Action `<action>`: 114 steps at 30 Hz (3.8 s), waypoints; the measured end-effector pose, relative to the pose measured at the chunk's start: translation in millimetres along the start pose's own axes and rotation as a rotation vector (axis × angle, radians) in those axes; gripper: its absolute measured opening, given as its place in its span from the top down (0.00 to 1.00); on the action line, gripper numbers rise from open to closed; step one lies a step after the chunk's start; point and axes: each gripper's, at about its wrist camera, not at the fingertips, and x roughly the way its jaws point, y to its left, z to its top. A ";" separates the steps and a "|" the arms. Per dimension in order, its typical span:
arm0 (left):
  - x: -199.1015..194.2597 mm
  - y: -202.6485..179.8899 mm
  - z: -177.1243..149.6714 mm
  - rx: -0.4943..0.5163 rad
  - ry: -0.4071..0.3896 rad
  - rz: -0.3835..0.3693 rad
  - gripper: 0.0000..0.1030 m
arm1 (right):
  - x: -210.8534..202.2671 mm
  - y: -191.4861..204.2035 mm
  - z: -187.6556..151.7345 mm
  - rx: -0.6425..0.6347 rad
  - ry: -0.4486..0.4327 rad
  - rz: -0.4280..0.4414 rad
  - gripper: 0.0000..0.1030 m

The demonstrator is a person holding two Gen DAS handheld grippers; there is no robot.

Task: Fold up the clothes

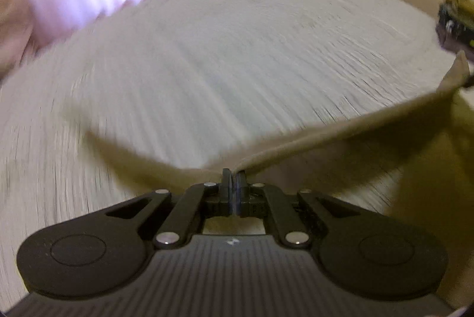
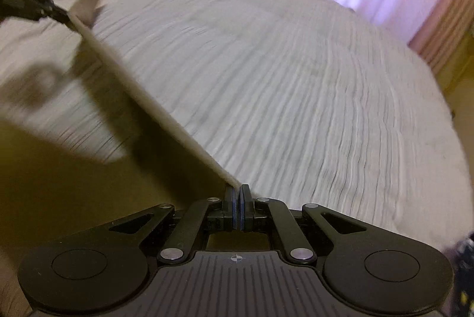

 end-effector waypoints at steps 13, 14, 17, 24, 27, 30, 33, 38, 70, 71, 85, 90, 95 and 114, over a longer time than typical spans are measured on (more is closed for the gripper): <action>-48.3 -23.6 -118.2 -0.330 0.180 0.036 0.75 | -43.9 56.8 -121.6 0.588 0.137 -0.110 0.16; -48.8 -15.9 -110.1 -0.333 0.156 0.053 0.74 | -49.5 42.7 -125.1 0.715 0.098 -0.098 0.16; -36.9 0.7 -77.8 -0.308 0.095 0.100 0.70 | -46.8 1.4 -133.6 1.100 0.007 -0.020 0.16; 39.2 15.3 14.0 -0.151 0.102 0.234 0.55 | -41.0 -55.9 -163.9 1.566 -0.108 -0.035 0.16; 83.9 12.9 41.9 -0.089 0.155 0.285 0.53 | -42.6 -64.1 -171.7 1.597 -0.111 -0.057 0.16; 128.9 9.0 59.5 -0.037 0.222 0.325 0.53 | -45.3 -60.1 -179.0 1.611 -0.102 -0.055 0.16; 164.8 9.3 54.6 -0.019 0.305 0.360 0.57 | -34.2 -59.1 -177.3 1.629 -0.087 -0.049 0.16; 130.3 61.3 36.8 -0.314 0.169 0.269 0.97 | -39.8 -53.8 -180.8 1.636 -0.078 -0.043 0.16; -68.5 148.3 -197.1 -1.399 -0.141 0.140 0.79 | -33.6 -47.8 -241.4 1.895 -0.269 0.153 0.54; -66.2 148.6 -197.0 -1.400 -0.142 0.136 0.79 | -31.1 -48.7 -240.9 1.888 -0.266 0.149 0.54; -18.9 196.6 -184.3 -1.443 -0.219 0.173 0.65 | -3.7 -45.8 -224.7 1.779 -0.175 0.073 0.54; 2.1 223.1 -169.1 -1.370 -0.202 0.210 0.96 | 0.2 -52.2 -215.4 1.723 -0.133 0.047 0.60; -39.5 223.2 -160.8 -1.277 -0.330 0.196 1.00 | -12.9 -69.5 -197.9 1.602 -0.117 0.033 0.94; -151.5 143.6 -285.2 -1.252 -0.284 0.367 1.00 | -34.1 -83.7 -224.1 1.534 -0.050 0.102 0.95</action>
